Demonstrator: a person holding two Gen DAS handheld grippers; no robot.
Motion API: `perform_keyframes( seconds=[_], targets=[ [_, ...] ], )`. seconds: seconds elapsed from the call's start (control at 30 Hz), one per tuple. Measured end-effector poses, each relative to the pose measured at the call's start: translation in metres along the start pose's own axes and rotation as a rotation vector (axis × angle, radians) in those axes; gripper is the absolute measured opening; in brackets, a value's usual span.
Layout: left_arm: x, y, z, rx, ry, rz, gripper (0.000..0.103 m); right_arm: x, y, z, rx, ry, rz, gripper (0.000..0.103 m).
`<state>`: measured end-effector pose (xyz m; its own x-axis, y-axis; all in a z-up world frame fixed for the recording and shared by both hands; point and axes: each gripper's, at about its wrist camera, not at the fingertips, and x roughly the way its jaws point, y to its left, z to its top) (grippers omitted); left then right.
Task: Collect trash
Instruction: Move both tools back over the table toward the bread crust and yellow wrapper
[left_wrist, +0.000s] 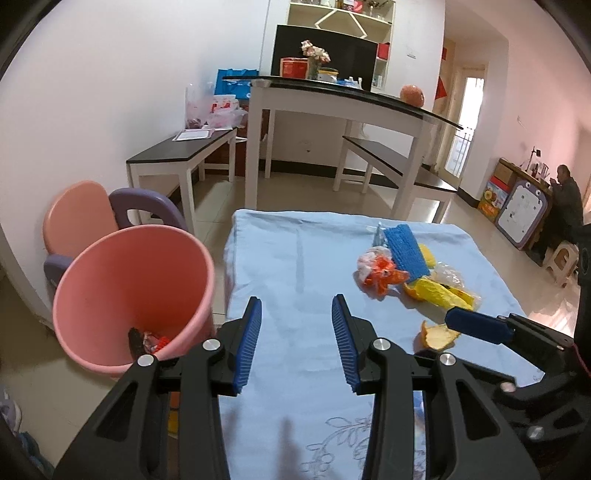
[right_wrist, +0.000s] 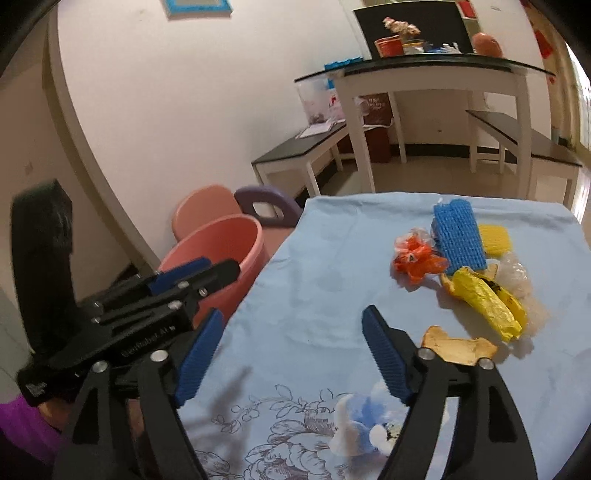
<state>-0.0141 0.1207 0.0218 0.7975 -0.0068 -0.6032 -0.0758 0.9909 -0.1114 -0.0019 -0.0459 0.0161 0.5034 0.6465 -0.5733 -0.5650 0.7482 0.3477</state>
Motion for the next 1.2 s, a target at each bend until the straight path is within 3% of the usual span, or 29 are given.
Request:
perform_keyframes(
  seconds=[0.13,0.43,0.63,0.8,0.93,1.2],
  targets=[
    [0.005,-0.015,-0.002,0.021,0.014,-0.017,0.040,-0.007,-0.013,0.000,0.041,-0.013,-0.009,0.081],
    [0.019,-0.042,-0.004,0.065,0.055,-0.058,0.040,-0.028,-0.069,0.004,0.113,-0.045,-0.170,0.077],
    [0.036,-0.066,-0.012,0.112,0.118,-0.148,0.040,-0.051,-0.126,-0.006,0.176,-0.069,-0.299,0.075],
    [0.054,-0.093,-0.017,0.156,0.179,-0.216,0.040,-0.059,-0.150,-0.010,0.179,-0.079,-0.361,0.069],
    [0.069,-0.111,-0.021,0.180,0.226,-0.247,0.040,-0.061,-0.162,-0.012,0.193,-0.083,-0.360,0.060],
    [0.096,-0.125,-0.026,0.205,0.279,-0.229,0.040,-0.050,-0.173,-0.018,0.220,-0.045,-0.275,0.045]
  ],
)
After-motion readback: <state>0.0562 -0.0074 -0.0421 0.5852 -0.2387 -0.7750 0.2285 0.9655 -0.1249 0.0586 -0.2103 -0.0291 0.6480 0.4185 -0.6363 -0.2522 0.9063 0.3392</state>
